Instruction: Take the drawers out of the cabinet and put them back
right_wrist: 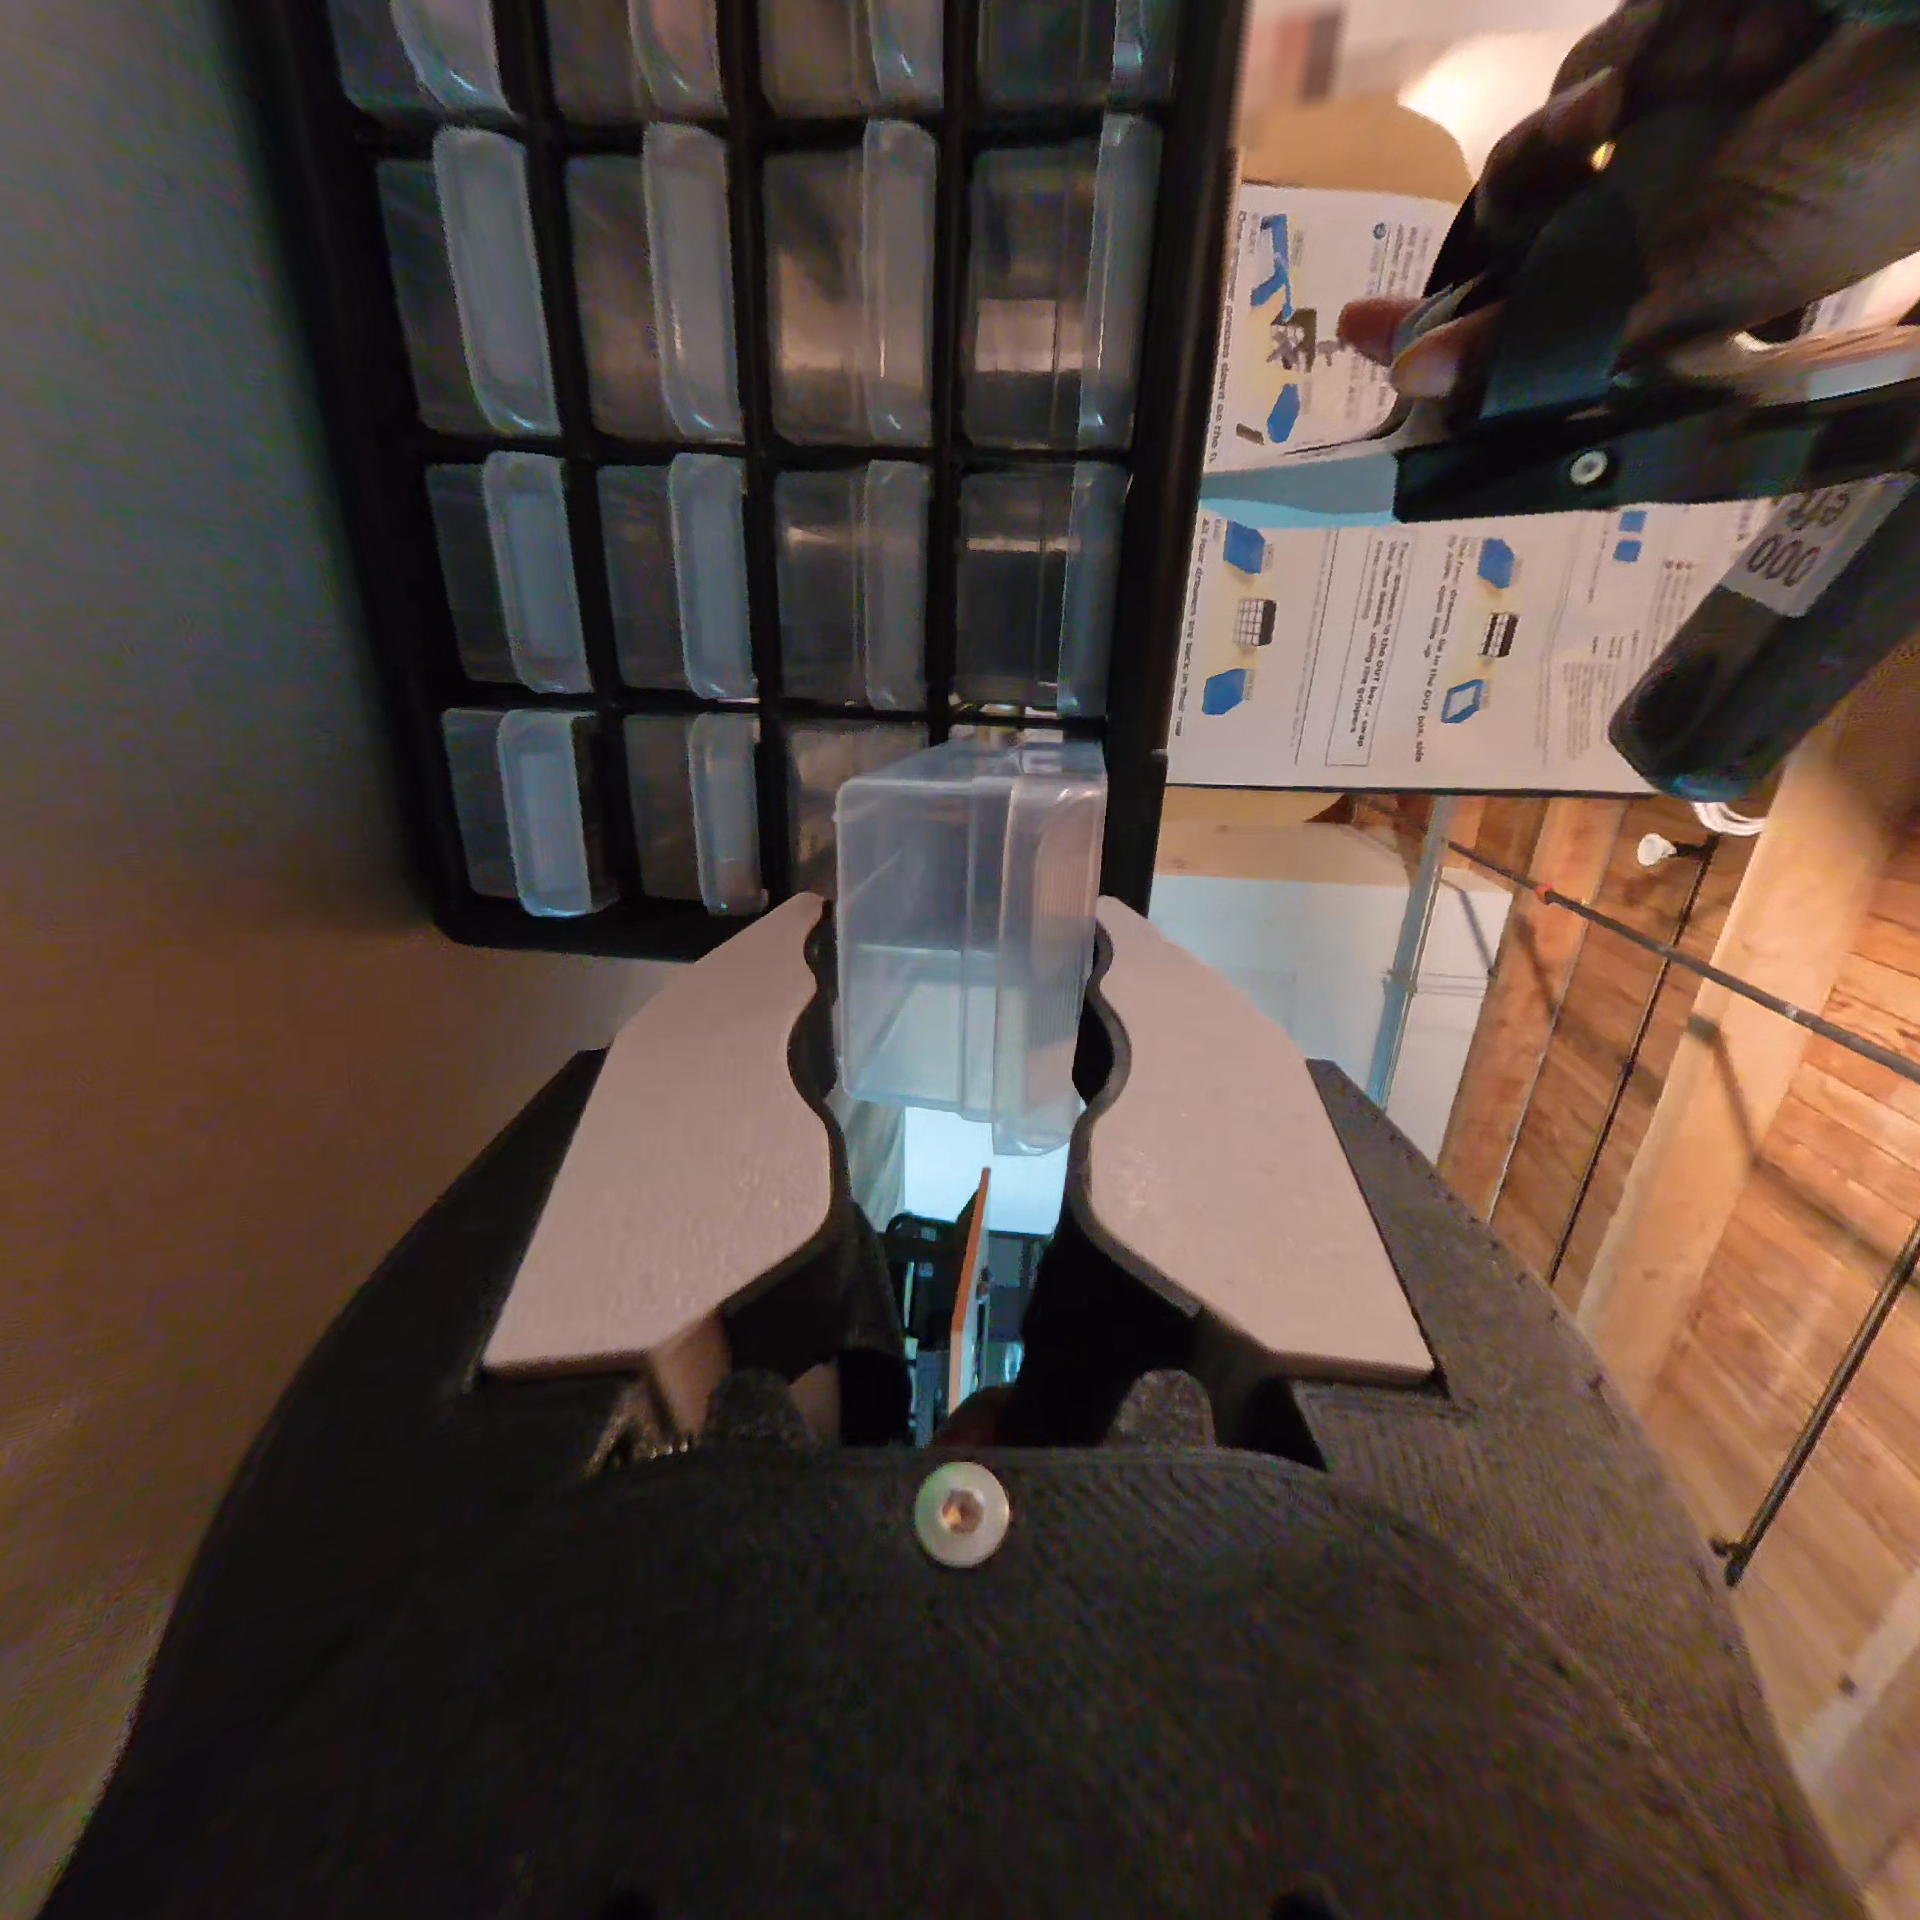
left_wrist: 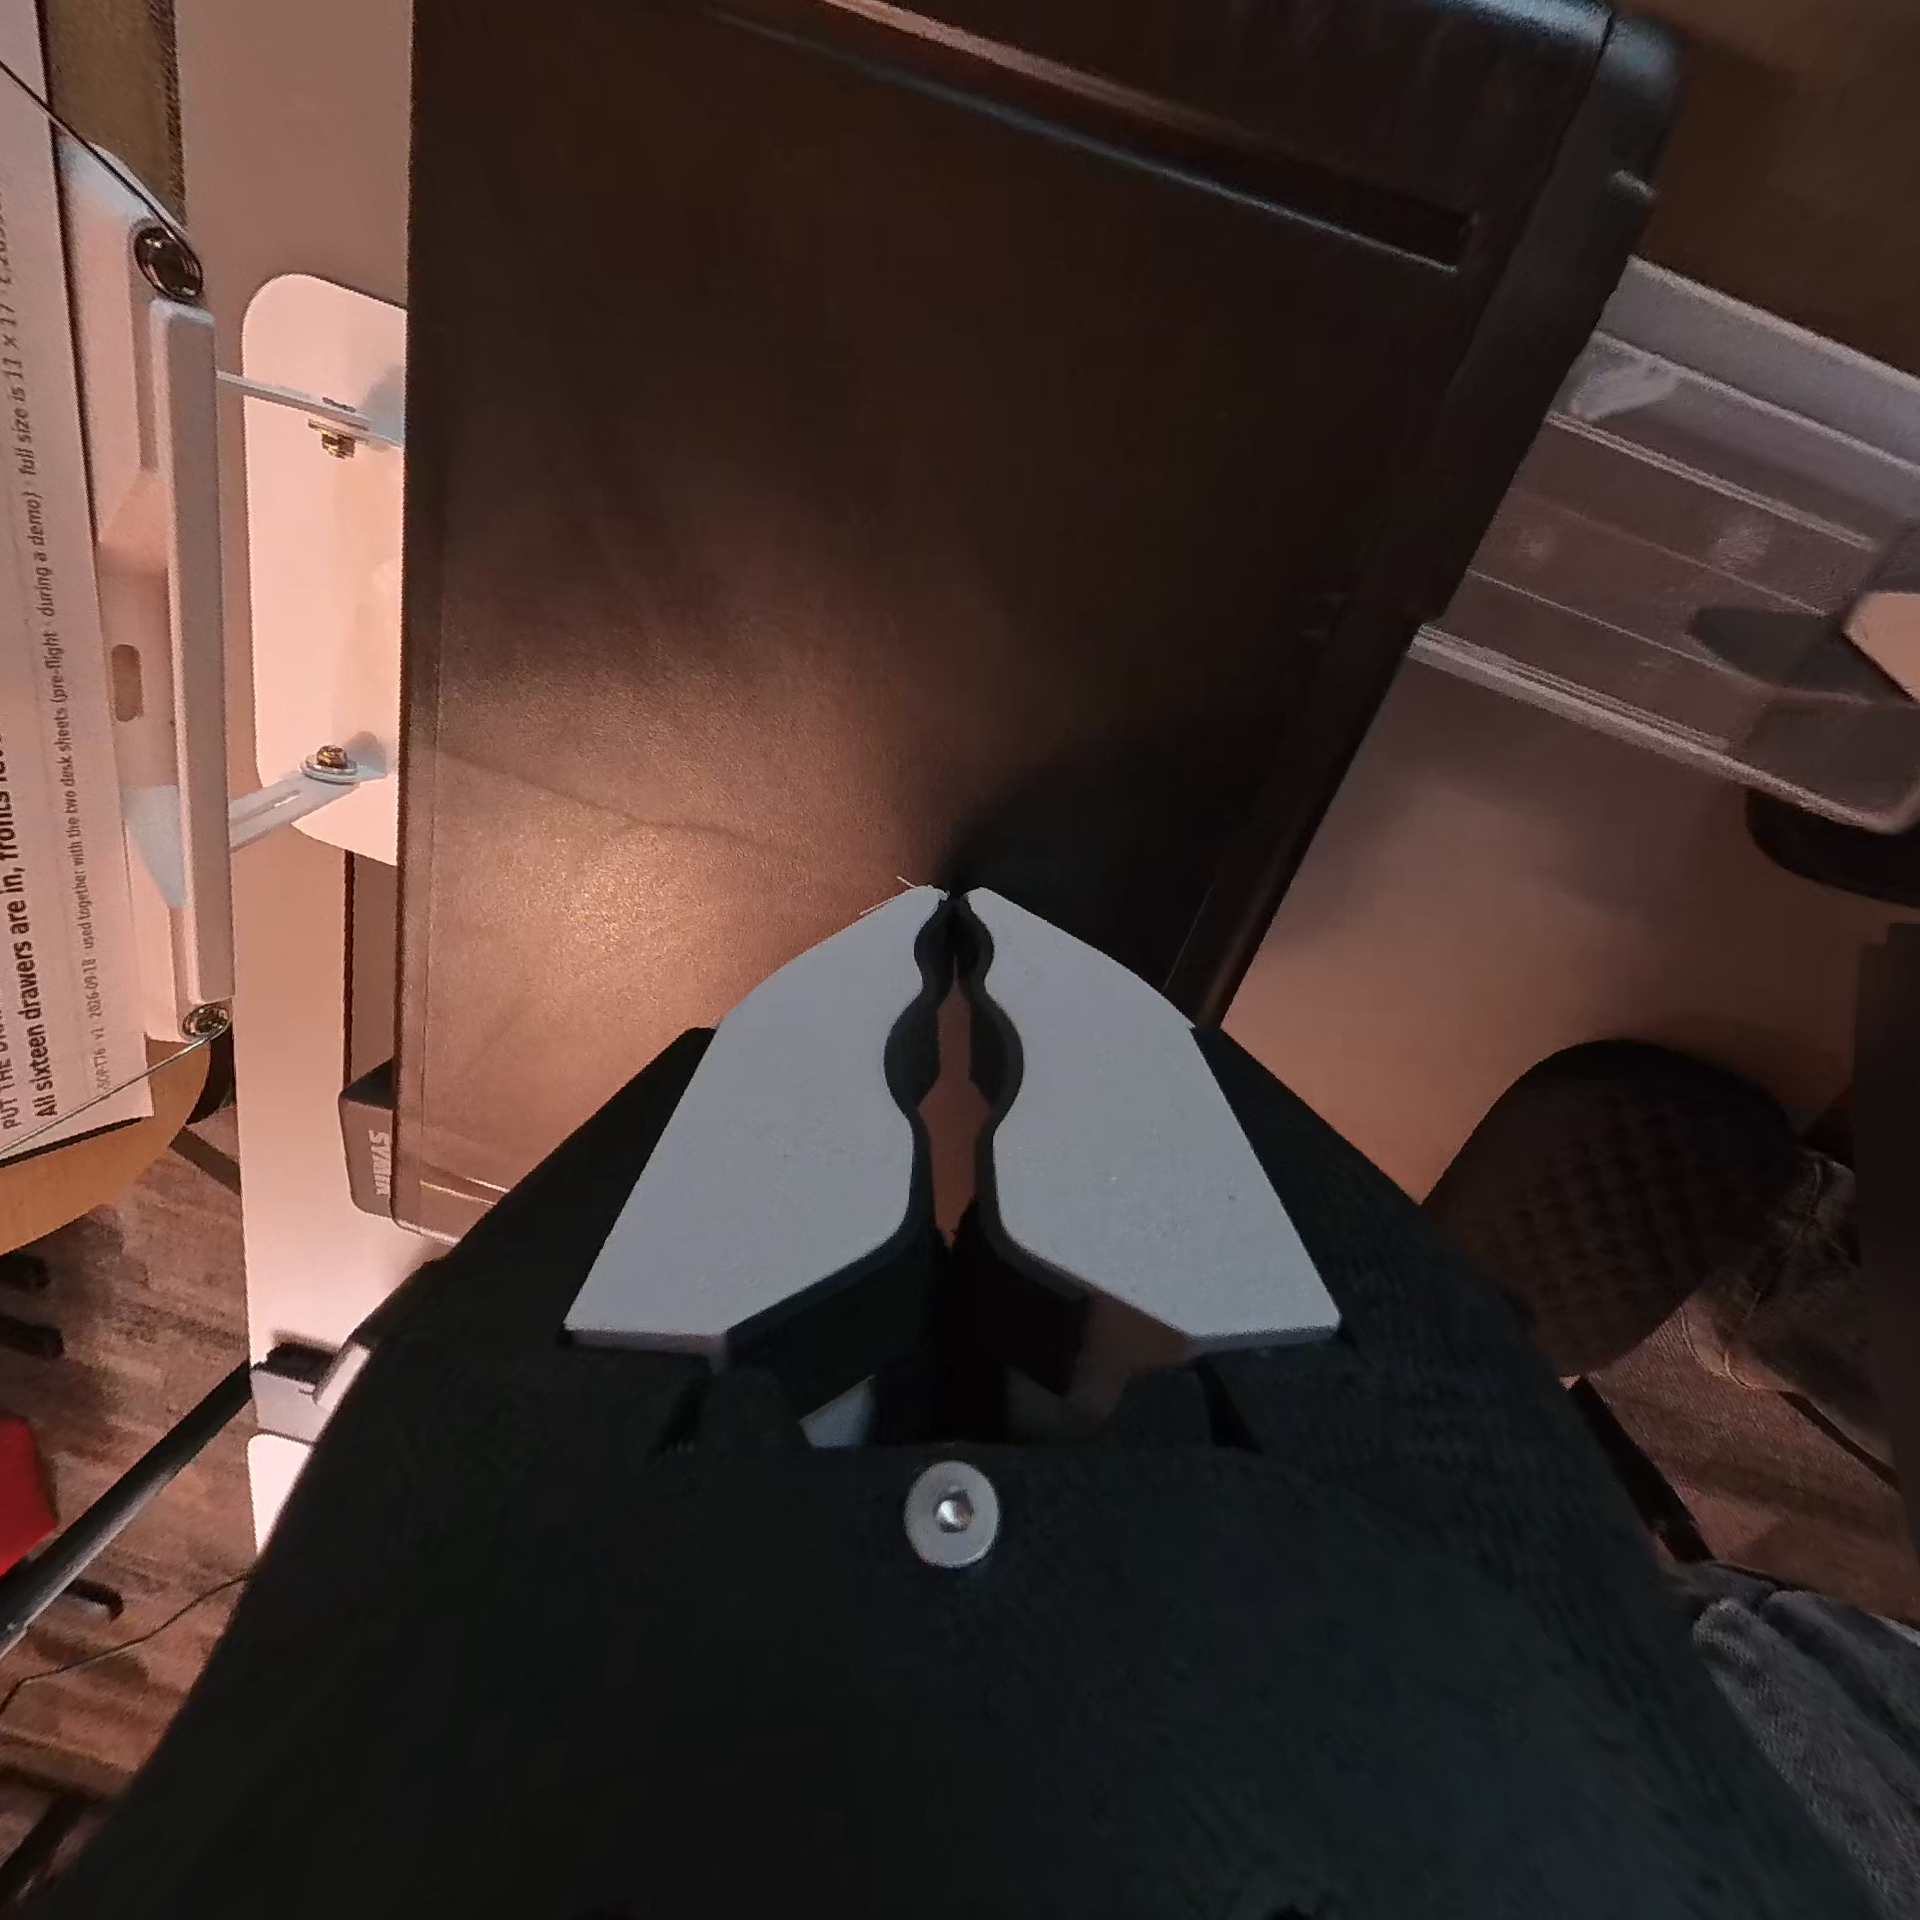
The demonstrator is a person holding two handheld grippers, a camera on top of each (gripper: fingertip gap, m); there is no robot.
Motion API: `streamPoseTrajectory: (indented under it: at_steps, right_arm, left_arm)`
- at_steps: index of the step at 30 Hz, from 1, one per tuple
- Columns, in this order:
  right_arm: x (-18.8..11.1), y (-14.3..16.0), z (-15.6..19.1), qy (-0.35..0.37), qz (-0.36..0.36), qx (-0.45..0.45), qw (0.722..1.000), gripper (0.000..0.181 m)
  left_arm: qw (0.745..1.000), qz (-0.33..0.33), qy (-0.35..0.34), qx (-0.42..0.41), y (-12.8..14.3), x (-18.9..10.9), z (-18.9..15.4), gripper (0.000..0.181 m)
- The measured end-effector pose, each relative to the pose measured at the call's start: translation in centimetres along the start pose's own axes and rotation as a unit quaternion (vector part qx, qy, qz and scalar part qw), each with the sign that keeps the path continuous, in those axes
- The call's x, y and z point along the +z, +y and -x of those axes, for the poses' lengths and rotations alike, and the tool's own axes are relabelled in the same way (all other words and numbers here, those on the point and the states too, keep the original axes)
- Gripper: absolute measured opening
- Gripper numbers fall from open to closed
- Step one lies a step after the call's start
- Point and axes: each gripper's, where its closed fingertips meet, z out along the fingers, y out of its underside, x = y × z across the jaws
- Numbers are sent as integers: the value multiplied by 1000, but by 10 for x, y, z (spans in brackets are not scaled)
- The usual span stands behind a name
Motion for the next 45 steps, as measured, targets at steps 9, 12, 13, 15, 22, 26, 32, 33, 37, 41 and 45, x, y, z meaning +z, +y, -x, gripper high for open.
streamPoseTrajectory:
  at_steps: [9,12,13,15,22,26,32,33,37,41,45]
  right_arm:
    - [-31,3,5,-4,-20,26,999,43]
    - [-29,-1,6,-7,-34,-3,999,43]
    - [-28,-3,5,-10,-36,-5,999,43]
    - [-28,-8,3,-19,-39,-1,999,43]
    - [-31,-14,-5,-48,-29,40,998,43]
    - [-36,-12,-18,-108,-48,81,990,43]
    - [-48,-14,-36,-192,-87,94,973,43]
    - [-52,-16,-41,-205,-98,104,968,43]
    - [-65,-15,-56,-191,-108,97,971,43]
    - [-77,-14,-56,-87,-132,46,986,43]
    - [-85,-5,-59,56,-111,-16,992,43]
  left_arm:
    - [1000,-8,-6,-1,-1,0,-2,0]
    - [1000,-15,-17,-2,-4,1,1,0]
    - [1000,-15,-18,-3,-4,1,1,0]
    - [1000,-14,-20,-5,-4,1,1,0]
    - [1000,-22,-19,-9,-4,0,1,0]
    - [999,-36,-17,-13,-4,1,2,0]
    - [999,-45,-11,-15,-5,0,1,0]
    - [999,-47,-11,-16,-5,0,2,0]
    - [998,-55,-10,-17,-5,0,2,0]
    - [997,-73,-11,-20,-5,0,2,1]
    - [995,-98,-32,-2,-3,-1,4,1]
